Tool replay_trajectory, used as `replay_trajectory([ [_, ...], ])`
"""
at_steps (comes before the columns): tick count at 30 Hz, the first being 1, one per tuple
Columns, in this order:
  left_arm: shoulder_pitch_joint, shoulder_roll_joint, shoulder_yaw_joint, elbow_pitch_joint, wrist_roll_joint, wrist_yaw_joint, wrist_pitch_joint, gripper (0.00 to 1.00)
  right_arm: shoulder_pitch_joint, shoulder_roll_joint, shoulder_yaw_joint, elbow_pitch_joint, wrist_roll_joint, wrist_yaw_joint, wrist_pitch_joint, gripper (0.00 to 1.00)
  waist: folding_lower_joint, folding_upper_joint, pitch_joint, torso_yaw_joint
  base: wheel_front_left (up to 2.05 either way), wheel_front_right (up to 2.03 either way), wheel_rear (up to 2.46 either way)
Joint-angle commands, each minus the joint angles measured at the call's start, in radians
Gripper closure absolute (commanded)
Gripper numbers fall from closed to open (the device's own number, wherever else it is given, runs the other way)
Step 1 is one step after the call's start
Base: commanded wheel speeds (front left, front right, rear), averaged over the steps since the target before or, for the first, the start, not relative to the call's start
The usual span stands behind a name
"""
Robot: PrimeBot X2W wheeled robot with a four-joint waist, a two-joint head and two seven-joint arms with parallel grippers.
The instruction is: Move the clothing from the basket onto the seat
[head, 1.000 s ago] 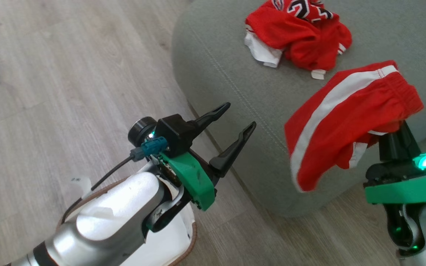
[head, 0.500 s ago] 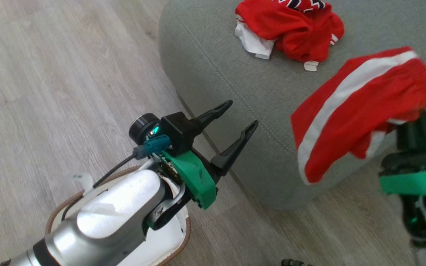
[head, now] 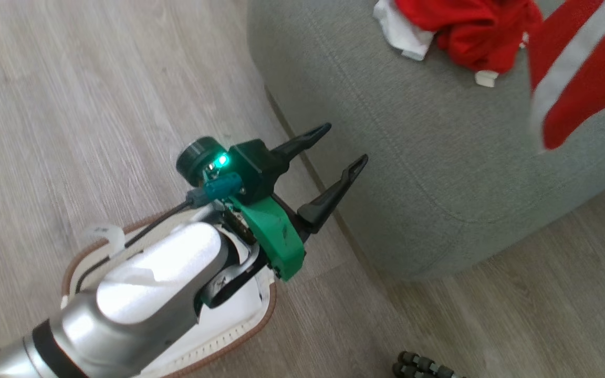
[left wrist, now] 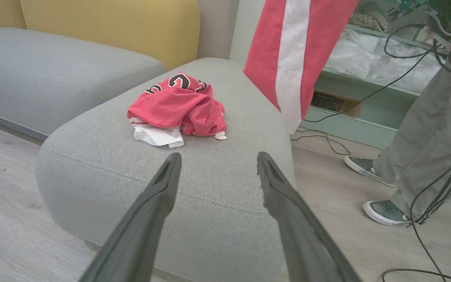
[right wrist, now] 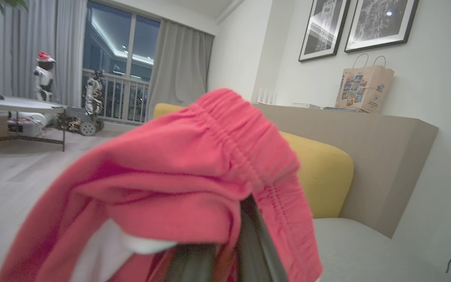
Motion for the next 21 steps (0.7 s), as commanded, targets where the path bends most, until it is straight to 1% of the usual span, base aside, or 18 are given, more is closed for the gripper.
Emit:
replay_trajectory([
  [1,-0.065,0.021,0.04,-0.04,0.015,-0.001,0.008,0.0,-0.056,-0.063,-0.007,0.015,0.006,0.0,0.007,1.0,-0.0001,0.0,0.041,0.023,0.0,0.0,0.0],
  [3,-0.077,0.024,0.038,-0.05,0.018,-0.002,0.02,0.0,-0.104,-0.105,-0.014,0.085,0.014,0.0,0.006,1.0,-0.0001,0.0,0.066,0.035,0.0,0.0,0.0],
  [7,-0.097,0.034,0.038,-0.068,0.024,-0.002,0.038,0.0,-0.183,-0.145,-0.036,0.199,0.016,0.0,0.0,1.0,-0.0001,0.0,0.111,0.054,0.0,0.0,0.0],
  [10,-0.114,0.045,0.039,-0.082,0.03,0.0,0.056,0.0,-0.246,-0.172,-0.029,0.284,0.033,0.0,-0.011,1.0,-0.0001,0.0,0.151,0.065,0.0,0.0,0.0],
  [15,-0.144,0.057,0.04,-0.102,0.039,0.0,0.08,0.0,-0.351,-0.197,0.018,0.401,0.058,0.0,-0.025,1.0,-0.0001,0.0,0.215,0.079,0.0,0.0,0.0],
  [21,-0.175,0.056,0.036,-0.118,0.049,-0.001,0.101,0.0,-0.473,-0.209,0.058,0.533,0.056,0.0,-0.036,1.0,-0.0001,0.0,0.281,0.105,0.0,0.0,0.0],
])
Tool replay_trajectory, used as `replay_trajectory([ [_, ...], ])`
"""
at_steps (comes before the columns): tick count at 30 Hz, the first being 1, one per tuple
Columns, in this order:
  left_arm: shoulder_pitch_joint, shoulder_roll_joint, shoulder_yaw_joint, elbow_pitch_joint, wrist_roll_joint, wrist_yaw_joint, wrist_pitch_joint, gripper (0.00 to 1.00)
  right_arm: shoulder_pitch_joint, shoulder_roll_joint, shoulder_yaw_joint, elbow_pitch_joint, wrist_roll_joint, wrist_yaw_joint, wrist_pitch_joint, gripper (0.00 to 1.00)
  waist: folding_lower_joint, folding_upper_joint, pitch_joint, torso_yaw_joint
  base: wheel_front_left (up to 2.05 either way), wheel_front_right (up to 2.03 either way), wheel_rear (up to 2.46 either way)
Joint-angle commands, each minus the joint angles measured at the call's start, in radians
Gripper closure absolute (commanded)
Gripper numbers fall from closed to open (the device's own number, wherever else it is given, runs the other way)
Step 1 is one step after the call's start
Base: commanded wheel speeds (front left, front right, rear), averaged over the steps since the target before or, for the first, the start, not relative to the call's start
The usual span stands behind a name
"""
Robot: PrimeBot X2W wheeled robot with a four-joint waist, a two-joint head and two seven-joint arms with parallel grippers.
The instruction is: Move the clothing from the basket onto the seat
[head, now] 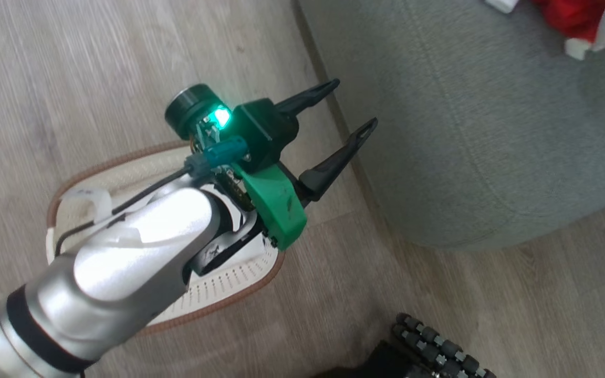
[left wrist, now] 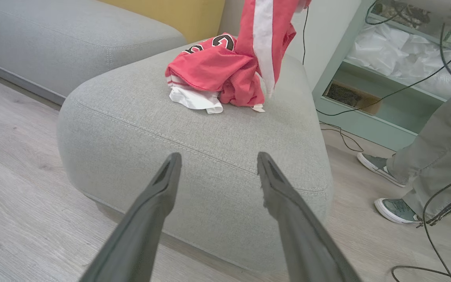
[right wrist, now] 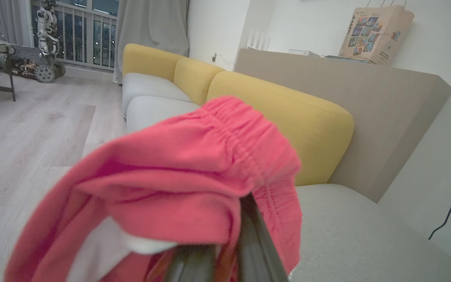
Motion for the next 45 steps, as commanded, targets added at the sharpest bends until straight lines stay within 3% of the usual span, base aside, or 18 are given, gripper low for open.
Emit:
replay_trajectory([
  [1,-0.043,0.016,0.037,-0.039,0.009,-0.001,0.005,0.0,-0.018,-0.044,0.002,-0.014,0.003,0.0,-0.004,1.0,-0.0001,0.0,0.026,0.017,0.0,0.0,0.0],
  [6,-0.055,0.02,0.039,-0.043,0.012,0.0,0.008,0.0,-0.089,-0.032,0.045,0.09,-0.029,0.0,0.021,1.0,-0.0001,0.0,0.058,0.039,0.0,0.0,0.0],
  [20,-0.062,0.022,0.045,-0.042,0.01,0.011,-0.006,0.0,-0.135,0.021,0.192,0.332,-0.049,0.0,0.23,1.0,-0.0001,0.0,0.089,0.086,0.0,0.0,0.0],
  [25,-0.06,0.02,0.048,-0.033,0.005,0.011,-0.016,0.0,-0.128,0.028,0.237,0.378,-0.024,0.0,0.306,0.84,-0.0001,0.0,0.076,0.095,0.0,0.0,0.0],
  [27,-0.057,0.019,0.049,-0.027,0.002,0.013,-0.02,0.0,-0.128,0.019,0.252,0.38,-0.017,0.0,0.317,0.48,-0.0001,0.0,0.064,0.097,0.0,0.0,0.0],
  [28,-0.054,0.018,0.049,-0.025,0.0,0.013,-0.023,0.0,-0.13,0.013,0.258,0.379,-0.013,0.0,0.32,0.08,-0.0001,0.0,0.058,0.097,0.0,0.0,0.0],
  [29,-0.052,0.017,0.049,-0.023,-0.002,0.014,-0.026,0.0,-0.131,0.009,0.265,0.378,-0.01,0.0,0.323,0.0,-0.0001,0.0,0.051,0.096,0.0,0.0,0.0],
  [38,0.003,0.01,0.054,0.02,-0.034,0.018,-0.078,0.0,-0.112,-0.023,0.374,0.34,0.019,0.0,0.419,0.0,-0.0001,0.0,-0.082,0.077,0.0,0.0,0.0],
  [45,0.056,0.015,0.069,0.038,-0.064,0.031,-0.122,0.0,-0.074,-0.064,0.44,0.236,0.069,0.0,0.448,0.0,-0.0001,0.0,-0.188,0.068,0.0,0.0,0.0],
])
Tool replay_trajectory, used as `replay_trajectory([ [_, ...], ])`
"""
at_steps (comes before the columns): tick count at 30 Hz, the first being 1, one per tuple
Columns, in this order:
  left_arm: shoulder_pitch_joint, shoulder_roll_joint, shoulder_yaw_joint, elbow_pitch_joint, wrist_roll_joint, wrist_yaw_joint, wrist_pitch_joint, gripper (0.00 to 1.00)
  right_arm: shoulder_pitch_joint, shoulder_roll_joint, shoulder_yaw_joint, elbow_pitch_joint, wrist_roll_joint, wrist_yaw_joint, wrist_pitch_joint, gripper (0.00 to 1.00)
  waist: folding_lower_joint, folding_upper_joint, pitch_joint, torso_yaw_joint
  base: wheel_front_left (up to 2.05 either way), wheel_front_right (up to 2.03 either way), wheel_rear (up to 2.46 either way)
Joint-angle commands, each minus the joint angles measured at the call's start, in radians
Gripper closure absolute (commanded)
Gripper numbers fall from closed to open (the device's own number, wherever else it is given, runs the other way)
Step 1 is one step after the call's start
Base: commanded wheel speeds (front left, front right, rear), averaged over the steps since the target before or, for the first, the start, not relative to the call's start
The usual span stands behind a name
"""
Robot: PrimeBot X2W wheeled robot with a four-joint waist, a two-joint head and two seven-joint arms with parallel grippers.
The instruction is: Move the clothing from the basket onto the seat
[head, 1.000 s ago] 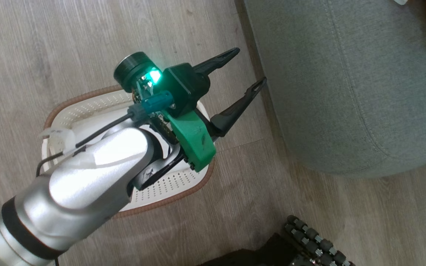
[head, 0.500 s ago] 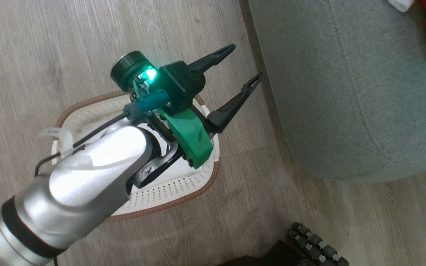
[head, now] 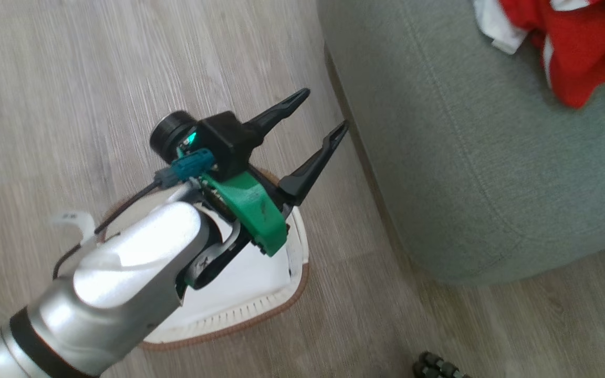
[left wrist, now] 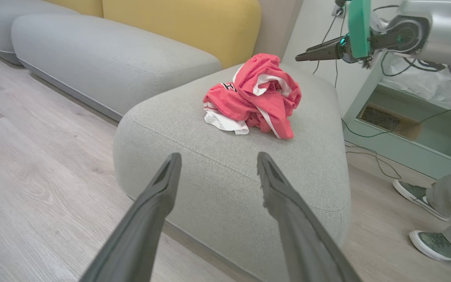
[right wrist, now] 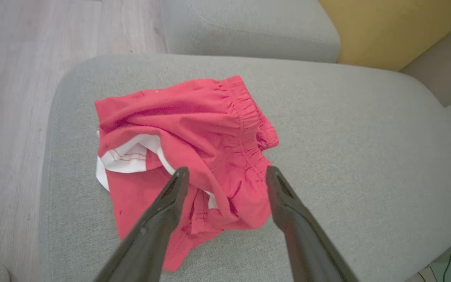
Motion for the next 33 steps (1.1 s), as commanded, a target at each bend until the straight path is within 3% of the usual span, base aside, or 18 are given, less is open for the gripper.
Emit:
replay_trajectory([
  [1,-0.009,0.017,0.046,-0.021,-0.007,0.01,-0.013,0.0,0.031,-0.045,0.005,-0.043,0.017,0.0,-0.007,0.0,0.0,0.0,-0.057,-0.006,0.0,0.0,0.0],
  [8,0.046,0.018,0.075,-0.016,-0.036,0.039,-0.069,0.0,0.122,-0.113,-0.023,-0.203,0.085,0.0,-0.072,0.0,0.0,0.0,-0.156,0.026,0.0,0.0,0.0],
  [16,0.1,0.04,0.119,-0.002,-0.055,0.075,-0.123,0.0,0.302,-0.14,-0.178,-0.362,0.137,0.0,-0.212,0.0,0.0,0.0,-0.244,0.096,0.0,0.0,0.0],
  [25,0.192,0.082,0.196,0.01,-0.066,0.129,-0.164,0.0,0.567,-0.049,-0.399,-0.549,0.101,0.0,-0.327,0.0,0.0,0.0,-0.309,0.182,0.0,0.0,0.0],
  [33,0.295,0.111,0.277,-0.001,-0.055,0.181,-0.175,0.0,0.766,0.088,-0.458,-0.698,0.049,0.0,-0.345,0.0,0.0,0.0,-0.343,0.243,0.0,0.0,0.0],
])
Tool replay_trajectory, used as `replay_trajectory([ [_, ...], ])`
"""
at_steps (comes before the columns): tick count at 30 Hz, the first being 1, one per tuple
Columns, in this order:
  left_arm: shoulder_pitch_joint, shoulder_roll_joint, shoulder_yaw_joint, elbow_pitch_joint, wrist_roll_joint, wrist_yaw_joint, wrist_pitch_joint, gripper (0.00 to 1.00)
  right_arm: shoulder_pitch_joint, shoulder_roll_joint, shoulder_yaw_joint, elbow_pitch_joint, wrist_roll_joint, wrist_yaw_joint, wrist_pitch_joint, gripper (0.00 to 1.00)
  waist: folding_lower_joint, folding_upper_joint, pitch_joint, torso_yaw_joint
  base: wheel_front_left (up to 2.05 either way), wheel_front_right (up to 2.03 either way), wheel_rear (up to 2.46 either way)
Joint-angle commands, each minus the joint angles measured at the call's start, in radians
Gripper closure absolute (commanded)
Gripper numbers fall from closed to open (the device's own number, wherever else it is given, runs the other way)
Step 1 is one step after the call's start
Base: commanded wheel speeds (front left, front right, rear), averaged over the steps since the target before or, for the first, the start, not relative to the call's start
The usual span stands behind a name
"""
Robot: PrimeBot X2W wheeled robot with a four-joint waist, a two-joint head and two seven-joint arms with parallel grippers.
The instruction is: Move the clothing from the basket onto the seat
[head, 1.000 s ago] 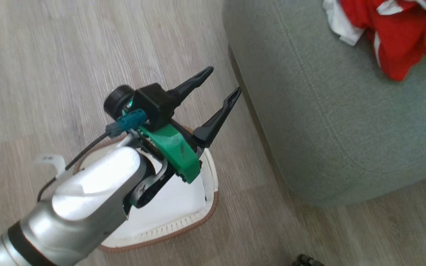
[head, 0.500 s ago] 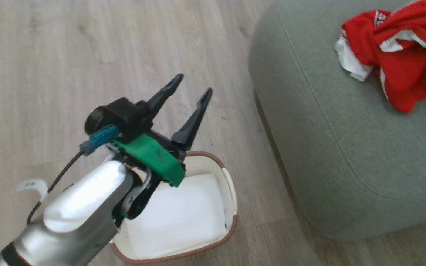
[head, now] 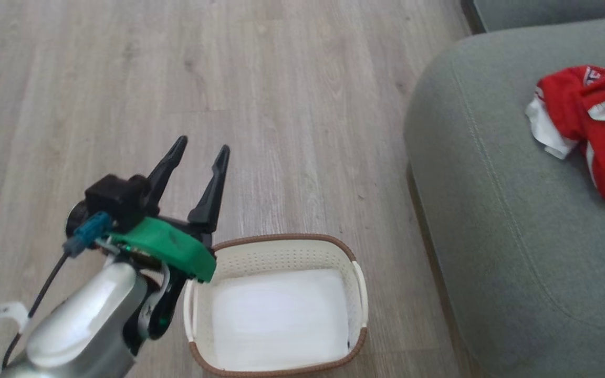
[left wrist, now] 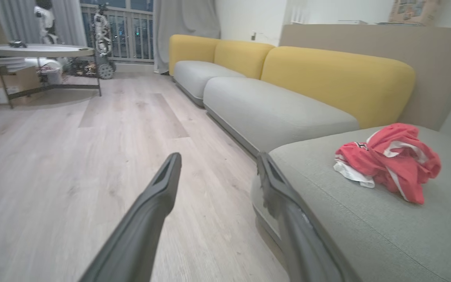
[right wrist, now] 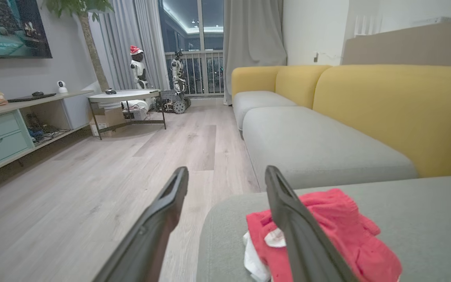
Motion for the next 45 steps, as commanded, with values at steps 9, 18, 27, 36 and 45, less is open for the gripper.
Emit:
replay_trajectory([
  [9,0.101,0.035,0.151,-0.036,0.069,0.034,-0.012,0.0,0.176,0.163,-0.001,-0.166,-0.113,0.0,-0.027,0.0,0.0001,-0.0001,-0.053,0.075,0.0,0.0,0.0],
  [18,0.221,0.044,0.221,-0.035,0.166,0.023,-0.012,0.0,0.277,0.282,0.032,-0.206,-0.164,0.0,-0.054,0.0,0.0001,-0.0001,-0.07,0.099,0.0,0.0,0.0],
  [27,0.328,-0.028,0.363,-0.03,0.234,0.004,-0.013,0.0,0.328,0.335,0.058,-0.19,-0.184,0.0,-0.121,0.0,0.0001,-0.0001,-0.066,0.108,0.0,0.0,0.0],
  [36,0.387,-0.108,0.478,-0.026,0.337,-0.049,-0.013,0.0,0.341,0.358,0.088,-0.166,-0.194,0.0,-0.164,0.0,0.0001,-0.0001,-0.055,0.103,0.0,0.0,0.0],
  [45,0.407,-0.176,0.551,-0.01,0.42,-0.114,-0.013,0.0,0.335,0.372,0.073,-0.141,-0.211,0.0,-0.163,0.0,0.0001,-0.0001,-0.054,0.097,0.0,0.0,0.0],
])
